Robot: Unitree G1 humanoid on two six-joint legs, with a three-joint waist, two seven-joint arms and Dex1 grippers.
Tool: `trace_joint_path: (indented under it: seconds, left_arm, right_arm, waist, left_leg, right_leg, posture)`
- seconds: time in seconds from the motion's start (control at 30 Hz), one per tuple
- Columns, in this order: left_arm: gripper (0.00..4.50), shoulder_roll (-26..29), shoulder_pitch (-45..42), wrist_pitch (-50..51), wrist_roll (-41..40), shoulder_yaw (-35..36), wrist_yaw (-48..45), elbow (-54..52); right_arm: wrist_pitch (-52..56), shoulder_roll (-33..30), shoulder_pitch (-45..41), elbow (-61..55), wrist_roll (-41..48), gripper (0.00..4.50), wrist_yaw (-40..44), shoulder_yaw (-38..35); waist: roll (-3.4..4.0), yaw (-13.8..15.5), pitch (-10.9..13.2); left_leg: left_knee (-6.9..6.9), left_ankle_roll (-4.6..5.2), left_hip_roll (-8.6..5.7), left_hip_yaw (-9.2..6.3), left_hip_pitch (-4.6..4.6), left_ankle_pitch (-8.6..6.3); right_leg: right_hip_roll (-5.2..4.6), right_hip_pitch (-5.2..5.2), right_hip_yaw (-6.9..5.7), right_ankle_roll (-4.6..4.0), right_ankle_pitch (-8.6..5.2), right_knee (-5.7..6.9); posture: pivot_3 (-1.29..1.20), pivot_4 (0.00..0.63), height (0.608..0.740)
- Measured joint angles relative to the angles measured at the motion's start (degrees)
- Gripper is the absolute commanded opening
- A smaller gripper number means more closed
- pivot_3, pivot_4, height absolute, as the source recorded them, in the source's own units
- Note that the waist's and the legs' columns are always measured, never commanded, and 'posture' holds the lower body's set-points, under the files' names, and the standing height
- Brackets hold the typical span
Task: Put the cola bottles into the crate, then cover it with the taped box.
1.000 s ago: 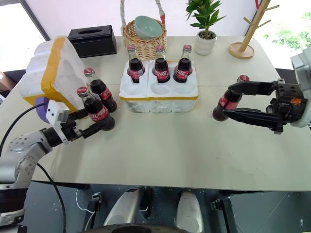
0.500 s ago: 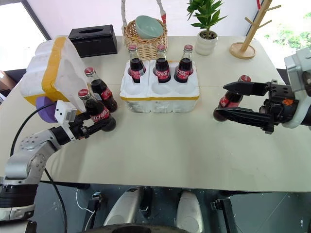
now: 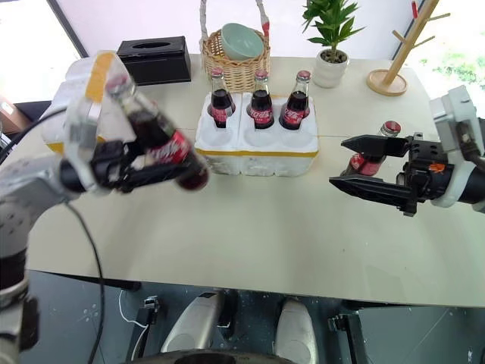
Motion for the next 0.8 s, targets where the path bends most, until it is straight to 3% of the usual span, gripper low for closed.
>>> trace_joint_path:
  seconds: [0.2,0.4,0.6,0.8]
  left_arm:
    - [2.77,-15.69,-18.83,-5.84,15.7,-11.67,10.8,19.24]
    - [2.77,-23.84,-26.53,-12.39,26.78,-16.84,12.98,36.46]
    - [2.77,-25.8,-28.18,-13.77,30.75,-18.15,10.92,40.94]
    - [2.77,-24.91,-26.03,-9.25,29.85,-18.39,4.75,36.41]
  right_arm:
    - [0.0,1.74,1.09,-1.52,1.19,4.5,-2.2,-0.4]
    - [-0.04,2.21,1.83,-5.03,3.31,4.5,-4.24,-0.59]
    - [-0.44,2.39,3.38,-6.09,4.24,4.5,-5.5,-0.79]
    - [-1.72,3.46,4.94,-6.06,3.8,4.5,-6.42,-0.68]
  waist:
    - [-0.21,-0.14,0.13]
    - [-0.37,-0.26,0.22]
    - [-0.47,-0.11,0.28]
    - [-0.47,-0.2,0.28]
  left_leg:
    - [0.02,0.13,-0.26,0.04,-0.02,0.07]
    - [-0.09,0.16,-0.31,0.07,-0.3,0.06]
    - [0.05,0.17,-0.35,0.06,-0.38,0.06]
    - [0.11,0.17,-0.34,0.04,-0.39,0.05]
  right_leg:
    - [-0.06,0.04,-0.01,0.41,0.23,-0.02]
    - [-0.09,-0.32,0.03,0.44,0.24,-0.01]
    - [-0.12,-0.3,0.03,0.53,0.29,-0.01]
    - [-0.11,-0.29,0.04,0.56,0.32,0.0]
  posture:
    - [0.0,0.15,0.736]
    - [0.0,0.15,0.736]
    - [0.0,0.15,0.736]
    - [0.0,0.15,0.736]
